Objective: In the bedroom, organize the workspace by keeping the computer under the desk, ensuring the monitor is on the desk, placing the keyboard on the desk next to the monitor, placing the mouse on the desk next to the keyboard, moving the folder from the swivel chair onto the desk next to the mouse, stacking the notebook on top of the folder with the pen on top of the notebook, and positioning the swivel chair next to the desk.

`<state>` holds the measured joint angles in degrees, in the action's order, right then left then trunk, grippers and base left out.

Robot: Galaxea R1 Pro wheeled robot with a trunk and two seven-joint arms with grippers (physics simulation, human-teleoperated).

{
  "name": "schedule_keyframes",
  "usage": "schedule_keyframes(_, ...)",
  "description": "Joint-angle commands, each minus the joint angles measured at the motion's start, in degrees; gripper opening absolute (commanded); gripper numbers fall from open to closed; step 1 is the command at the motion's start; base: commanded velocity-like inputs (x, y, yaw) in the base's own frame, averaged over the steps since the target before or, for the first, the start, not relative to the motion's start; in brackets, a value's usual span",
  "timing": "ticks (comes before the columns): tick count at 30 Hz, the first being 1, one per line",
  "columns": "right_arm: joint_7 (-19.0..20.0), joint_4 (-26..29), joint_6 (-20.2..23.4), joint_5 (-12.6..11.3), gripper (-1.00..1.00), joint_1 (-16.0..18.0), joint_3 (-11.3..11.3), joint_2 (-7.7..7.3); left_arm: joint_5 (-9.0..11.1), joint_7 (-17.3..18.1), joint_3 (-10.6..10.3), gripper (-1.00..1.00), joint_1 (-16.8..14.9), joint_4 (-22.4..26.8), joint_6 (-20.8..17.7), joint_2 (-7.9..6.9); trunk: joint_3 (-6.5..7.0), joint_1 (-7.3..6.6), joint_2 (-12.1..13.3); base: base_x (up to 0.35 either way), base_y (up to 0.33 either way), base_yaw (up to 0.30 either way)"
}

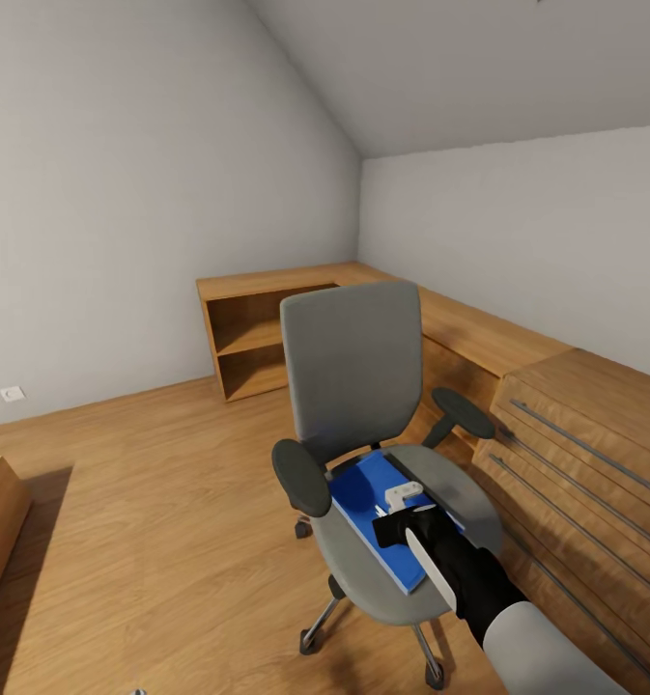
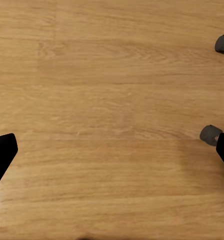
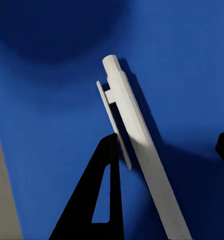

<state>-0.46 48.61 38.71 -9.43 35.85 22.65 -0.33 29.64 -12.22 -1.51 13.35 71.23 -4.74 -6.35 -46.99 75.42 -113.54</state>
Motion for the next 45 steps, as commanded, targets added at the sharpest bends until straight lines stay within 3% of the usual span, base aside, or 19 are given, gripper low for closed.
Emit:
schedule_keyframes(1,0.0,-2.5,0.2,-1.2,-1.00,0.0,0.2,-0.01,0.4,-0.4,-0.2,1.00,0.0,0.1,-0.2,-0.06,-0.05,0.00,0.0,0.000,0.000,0.000)
schedule_keyframes(33,-0.7,-2.5,0.1,-0.6,-1.00,0.0,0.4,0.17,0.4,-0.5,0.2,1.00,0.0,0.1,-0.2,-0.07,-0.05,0.00,0.0,0.000,0.000,0.000)
schedule_keyframes(45,-4.6,-2.5,0.1,-0.6,-1.00,0.0,0.5,0.33,0.4,-0.4,0.2,1.00,0.0,0.1,-0.2,-0.08,-0.05,0.00,0.0,0.000,0.000,0.000)
